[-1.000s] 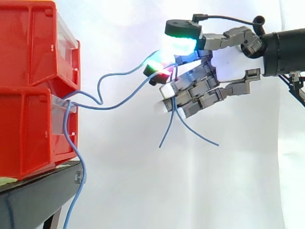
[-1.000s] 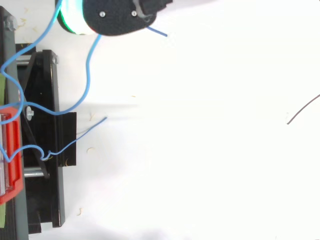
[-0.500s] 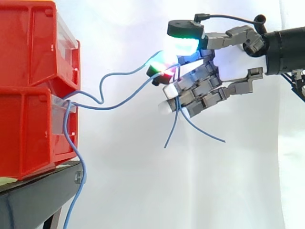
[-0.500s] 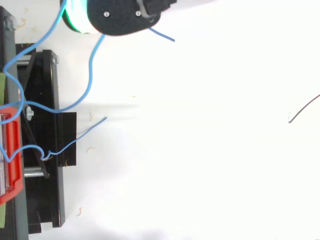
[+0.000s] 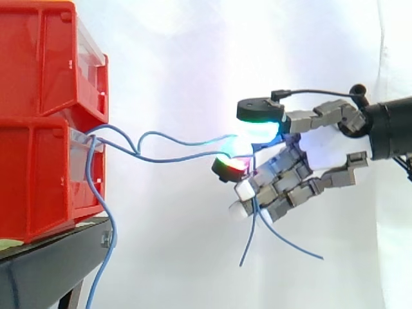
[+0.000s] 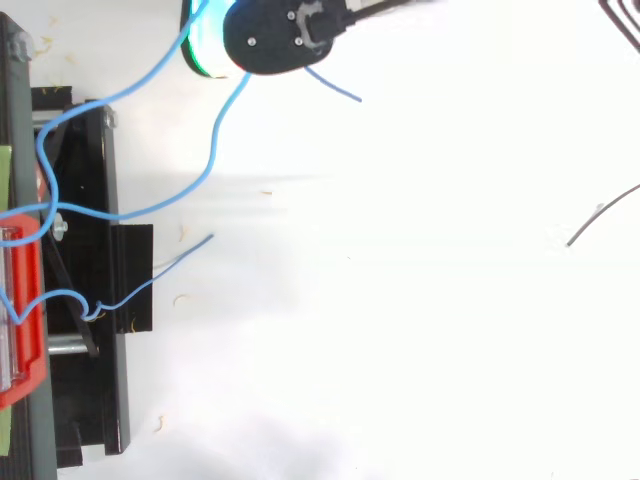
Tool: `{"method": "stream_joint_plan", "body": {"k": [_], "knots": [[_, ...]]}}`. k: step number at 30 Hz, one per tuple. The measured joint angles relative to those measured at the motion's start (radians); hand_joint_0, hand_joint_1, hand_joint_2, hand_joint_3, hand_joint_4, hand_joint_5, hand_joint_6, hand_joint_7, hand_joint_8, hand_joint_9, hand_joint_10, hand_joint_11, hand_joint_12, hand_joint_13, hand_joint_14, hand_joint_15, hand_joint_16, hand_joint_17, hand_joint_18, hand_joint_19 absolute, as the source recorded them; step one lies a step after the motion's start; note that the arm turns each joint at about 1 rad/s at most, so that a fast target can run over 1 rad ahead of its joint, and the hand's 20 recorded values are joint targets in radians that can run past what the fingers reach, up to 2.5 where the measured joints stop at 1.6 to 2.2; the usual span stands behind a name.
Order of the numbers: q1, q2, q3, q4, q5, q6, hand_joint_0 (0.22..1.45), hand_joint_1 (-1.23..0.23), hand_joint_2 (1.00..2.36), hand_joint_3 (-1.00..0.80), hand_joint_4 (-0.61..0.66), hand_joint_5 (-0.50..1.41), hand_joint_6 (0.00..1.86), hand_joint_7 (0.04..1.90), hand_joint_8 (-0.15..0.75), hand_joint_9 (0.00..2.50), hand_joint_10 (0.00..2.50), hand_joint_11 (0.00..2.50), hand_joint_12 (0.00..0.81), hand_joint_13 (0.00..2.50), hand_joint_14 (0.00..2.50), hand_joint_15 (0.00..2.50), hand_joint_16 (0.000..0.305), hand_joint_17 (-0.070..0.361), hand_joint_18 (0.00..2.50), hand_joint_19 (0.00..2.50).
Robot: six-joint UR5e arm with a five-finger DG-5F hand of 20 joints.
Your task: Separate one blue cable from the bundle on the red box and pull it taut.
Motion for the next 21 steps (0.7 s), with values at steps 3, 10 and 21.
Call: {"method": "stream_joint_plan", "body": {"k": [3,10,21], "knots": [[0.0,0.0,-0.026,0.024,0.002,0.075,0.61,-0.69,1.01,-0.25,0.05,-0.08,0.93,0.75,0.236,0.84,0.01,0.43,0.348,0.57,0.01,0.34,0.045,0.101,0.49,0.51],[-0.006,0.0,-0.041,0.025,0.001,0.253,0.61,-0.69,1.01,-0.25,0.05,-0.08,0.93,0.76,0.233,0.84,0.01,0.44,0.348,0.57,0.01,0.33,0.045,0.101,0.49,0.51],[-0.006,-0.02,-0.043,0.004,0.011,0.384,0.61,-0.69,1.01,-0.27,0.05,-0.08,0.92,0.76,0.234,0.84,0.01,0.42,0.349,0.57,0.01,0.33,0.045,0.101,0.49,0.51]]}}
